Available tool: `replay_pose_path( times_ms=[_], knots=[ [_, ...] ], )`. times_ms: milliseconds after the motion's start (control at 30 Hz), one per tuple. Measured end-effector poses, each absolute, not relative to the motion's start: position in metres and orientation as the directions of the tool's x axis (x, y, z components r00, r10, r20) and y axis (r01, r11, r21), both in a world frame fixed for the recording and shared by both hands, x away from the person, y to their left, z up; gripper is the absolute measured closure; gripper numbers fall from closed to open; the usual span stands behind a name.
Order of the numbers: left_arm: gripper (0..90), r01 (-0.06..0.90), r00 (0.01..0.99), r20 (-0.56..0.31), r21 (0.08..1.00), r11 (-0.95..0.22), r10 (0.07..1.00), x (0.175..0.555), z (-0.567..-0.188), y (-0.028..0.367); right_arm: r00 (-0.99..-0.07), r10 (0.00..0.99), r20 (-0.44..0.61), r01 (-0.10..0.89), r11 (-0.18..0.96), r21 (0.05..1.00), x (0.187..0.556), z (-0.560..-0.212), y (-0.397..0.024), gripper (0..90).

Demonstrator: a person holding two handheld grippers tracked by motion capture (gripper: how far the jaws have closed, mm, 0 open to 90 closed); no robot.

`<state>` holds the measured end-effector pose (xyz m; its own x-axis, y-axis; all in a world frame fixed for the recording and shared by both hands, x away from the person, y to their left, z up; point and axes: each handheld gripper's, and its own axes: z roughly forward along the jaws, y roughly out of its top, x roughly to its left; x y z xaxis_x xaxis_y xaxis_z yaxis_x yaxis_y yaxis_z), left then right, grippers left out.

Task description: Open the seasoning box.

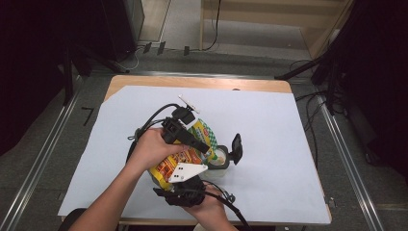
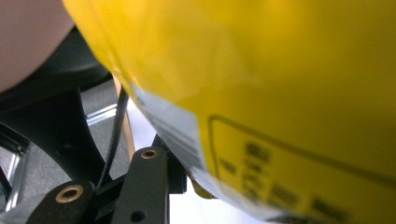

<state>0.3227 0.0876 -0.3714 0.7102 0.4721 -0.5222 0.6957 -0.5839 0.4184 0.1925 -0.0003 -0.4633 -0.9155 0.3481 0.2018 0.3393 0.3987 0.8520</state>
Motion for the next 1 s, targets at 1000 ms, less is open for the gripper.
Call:
replay_pose_path(
  times_ms=[1000],
  knots=[
    [78.0,0.684,0.724,-0.481,0.416,-0.599,0.494,0.3196,-0.3674,0.0897,-0.928,0.341,0.152,0.293,0.415,0.861,0.1924,-0.4585,-0.0009,61.2]
  ],
)
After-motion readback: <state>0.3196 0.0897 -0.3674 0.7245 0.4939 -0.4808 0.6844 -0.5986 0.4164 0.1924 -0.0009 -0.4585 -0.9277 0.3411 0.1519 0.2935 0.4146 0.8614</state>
